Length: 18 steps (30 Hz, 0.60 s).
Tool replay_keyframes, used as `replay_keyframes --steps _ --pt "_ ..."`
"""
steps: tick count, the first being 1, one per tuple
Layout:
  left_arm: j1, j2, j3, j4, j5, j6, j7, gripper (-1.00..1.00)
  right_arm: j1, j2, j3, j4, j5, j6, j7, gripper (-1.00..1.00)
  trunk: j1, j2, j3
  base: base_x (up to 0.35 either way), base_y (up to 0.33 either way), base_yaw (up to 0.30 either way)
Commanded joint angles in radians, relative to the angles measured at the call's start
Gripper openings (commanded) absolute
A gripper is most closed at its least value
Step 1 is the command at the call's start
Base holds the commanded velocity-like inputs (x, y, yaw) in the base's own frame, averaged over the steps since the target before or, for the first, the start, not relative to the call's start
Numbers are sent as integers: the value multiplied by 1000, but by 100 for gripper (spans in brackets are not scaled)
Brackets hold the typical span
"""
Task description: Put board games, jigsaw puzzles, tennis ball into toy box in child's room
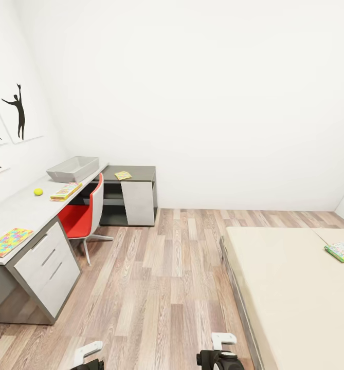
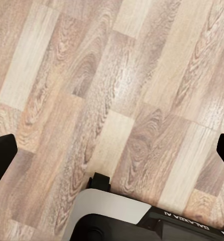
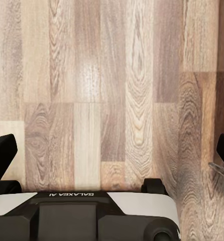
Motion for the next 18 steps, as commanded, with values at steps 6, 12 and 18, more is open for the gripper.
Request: replay_keyframes --steps 6,12,18 --pt "0 0 -2 -2 10 6 3 100 0 0 1 -2 -1 6 -4 100 1 -2 -2 0 -123 -125" --pt "0 0 -2 -2 10 6 4 100 0 0 0 -2 -1 6 -4 100 1 -2 -1 0 -38 -241" --pt "0 0 -2 -2 10 6 4 100 0 0 1 -2 -1 6 -4 100 1 -2 -1 0 -6 -87"
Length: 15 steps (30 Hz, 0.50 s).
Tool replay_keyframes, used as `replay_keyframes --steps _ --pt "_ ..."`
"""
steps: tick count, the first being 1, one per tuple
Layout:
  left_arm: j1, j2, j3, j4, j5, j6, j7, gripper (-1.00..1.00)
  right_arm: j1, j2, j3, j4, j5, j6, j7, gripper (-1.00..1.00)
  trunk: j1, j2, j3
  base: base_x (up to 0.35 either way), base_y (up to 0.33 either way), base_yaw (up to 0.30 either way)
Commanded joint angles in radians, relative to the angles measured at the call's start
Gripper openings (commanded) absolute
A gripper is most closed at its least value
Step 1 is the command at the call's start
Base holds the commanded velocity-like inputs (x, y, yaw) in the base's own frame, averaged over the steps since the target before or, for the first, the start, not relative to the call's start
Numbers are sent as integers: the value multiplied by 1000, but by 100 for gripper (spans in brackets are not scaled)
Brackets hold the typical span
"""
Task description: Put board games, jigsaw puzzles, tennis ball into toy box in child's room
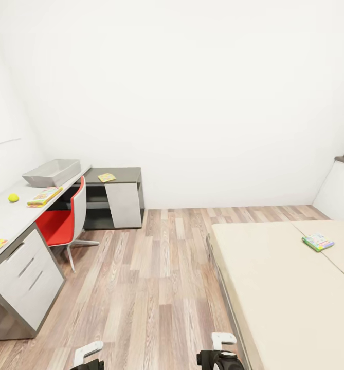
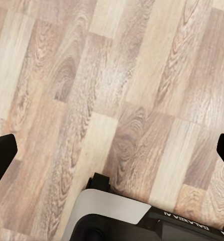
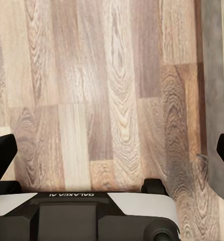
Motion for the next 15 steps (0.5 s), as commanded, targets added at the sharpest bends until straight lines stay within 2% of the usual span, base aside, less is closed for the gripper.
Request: replay_keyframes --steps 1,15 --pt "0 0 -2 -2 10 6 3 100 0 0 1 -2 -1 6 -4 100 1 -2 -2 0 -2 -29" --pt "0 0 -2 -2 10 6 2 100 0 0 1 -2 -1 7 -4 100 1 -2 -2 0 0 -5"
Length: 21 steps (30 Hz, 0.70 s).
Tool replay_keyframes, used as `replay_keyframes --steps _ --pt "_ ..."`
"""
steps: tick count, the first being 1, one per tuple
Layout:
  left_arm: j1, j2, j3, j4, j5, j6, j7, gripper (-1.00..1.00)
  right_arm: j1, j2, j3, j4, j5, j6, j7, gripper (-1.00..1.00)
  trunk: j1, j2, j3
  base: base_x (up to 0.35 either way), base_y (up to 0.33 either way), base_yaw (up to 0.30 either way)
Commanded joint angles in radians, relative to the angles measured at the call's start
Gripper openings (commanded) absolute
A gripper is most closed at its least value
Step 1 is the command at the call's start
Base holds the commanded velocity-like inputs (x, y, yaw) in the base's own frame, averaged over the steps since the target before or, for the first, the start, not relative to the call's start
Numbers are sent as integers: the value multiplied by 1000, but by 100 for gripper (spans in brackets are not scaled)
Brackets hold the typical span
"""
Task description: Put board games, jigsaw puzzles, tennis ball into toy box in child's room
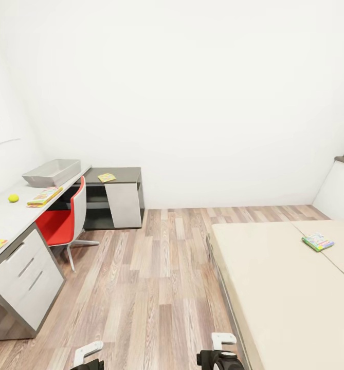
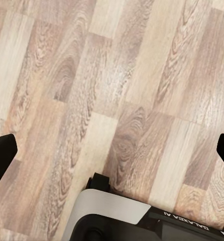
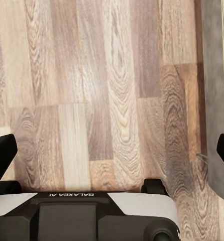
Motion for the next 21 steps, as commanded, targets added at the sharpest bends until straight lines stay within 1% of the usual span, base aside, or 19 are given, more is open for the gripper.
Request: replay_keyframes --steps 1,21 --pt "0 1 -2 -2 10 6 3 100 0 0 1 -2 -1 6 -4 100 1 -2 -2 0 0 0" --pt "0 1 -2 -2 10 6 4 100 0 0 0 -2 -1 5 -4 100 1 -2 -2 -14 0 0"
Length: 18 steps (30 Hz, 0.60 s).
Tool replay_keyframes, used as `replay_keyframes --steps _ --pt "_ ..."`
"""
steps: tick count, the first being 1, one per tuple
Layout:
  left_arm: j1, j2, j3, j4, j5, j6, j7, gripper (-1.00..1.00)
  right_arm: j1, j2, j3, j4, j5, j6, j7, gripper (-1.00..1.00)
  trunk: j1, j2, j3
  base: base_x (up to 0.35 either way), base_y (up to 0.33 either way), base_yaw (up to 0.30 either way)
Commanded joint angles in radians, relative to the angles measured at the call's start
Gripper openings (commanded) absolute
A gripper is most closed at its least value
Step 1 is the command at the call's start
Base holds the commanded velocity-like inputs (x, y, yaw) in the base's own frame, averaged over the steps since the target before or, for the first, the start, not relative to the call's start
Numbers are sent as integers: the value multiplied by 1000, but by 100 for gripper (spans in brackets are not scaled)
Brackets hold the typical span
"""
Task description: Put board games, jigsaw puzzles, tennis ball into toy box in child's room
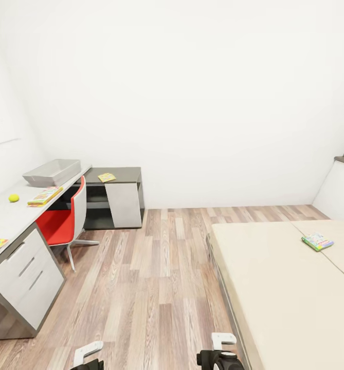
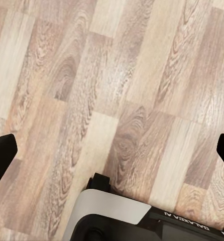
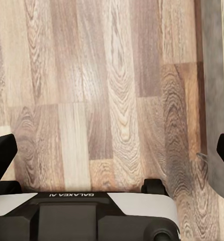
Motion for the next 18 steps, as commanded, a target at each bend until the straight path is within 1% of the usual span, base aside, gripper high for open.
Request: replay_keyframes --steps 1,6,13,18 --pt "0 0 -2 -2 10 6 3 100 0 0 1 -2 -1 6 -4 100 1 -2 -2 -1 0 0" --pt "0 -1 -2 -2 10 6 4 100 0 0 1 -2 -1 6 -4 100 1 -2 -2 -8 -9 0" --pt "0 -1 -2 -2 10 6 4 100 0 0 1 -2 -1 6 -4 100 1 -2 -2 -64 -97 0" --pt "0 0 -2 -2 10 6 3 100 0 0 2 -2 -1 6 -4 100 1 -2 -2 -18 -30 0"
